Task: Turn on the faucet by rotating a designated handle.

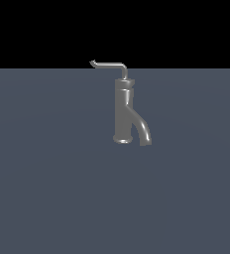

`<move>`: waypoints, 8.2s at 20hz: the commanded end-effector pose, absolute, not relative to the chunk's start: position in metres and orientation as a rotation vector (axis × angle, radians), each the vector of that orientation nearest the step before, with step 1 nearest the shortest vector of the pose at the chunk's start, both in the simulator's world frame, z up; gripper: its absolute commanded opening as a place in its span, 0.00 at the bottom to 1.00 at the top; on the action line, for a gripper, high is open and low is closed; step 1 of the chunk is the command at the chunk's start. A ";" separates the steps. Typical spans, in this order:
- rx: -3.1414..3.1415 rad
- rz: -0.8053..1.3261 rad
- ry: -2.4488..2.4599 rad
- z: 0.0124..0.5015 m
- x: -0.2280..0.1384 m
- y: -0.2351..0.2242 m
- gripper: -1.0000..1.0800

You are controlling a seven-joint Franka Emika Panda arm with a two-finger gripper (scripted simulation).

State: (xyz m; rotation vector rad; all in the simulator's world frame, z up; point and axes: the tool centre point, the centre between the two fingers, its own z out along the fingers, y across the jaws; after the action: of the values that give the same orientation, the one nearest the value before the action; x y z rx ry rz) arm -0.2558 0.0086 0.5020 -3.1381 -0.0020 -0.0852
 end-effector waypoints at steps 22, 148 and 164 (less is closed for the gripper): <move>-3.091 -0.077 0.080 0.507 -0.241 0.022 0.00; -2.455 -0.003 1.958 0.300 -0.023 -0.039 0.00; -2.479 0.007 1.924 0.300 -0.005 -0.070 0.00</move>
State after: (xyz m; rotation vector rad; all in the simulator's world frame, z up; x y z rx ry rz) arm -0.0098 -0.0558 0.3002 -2.4984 1.9014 0.0178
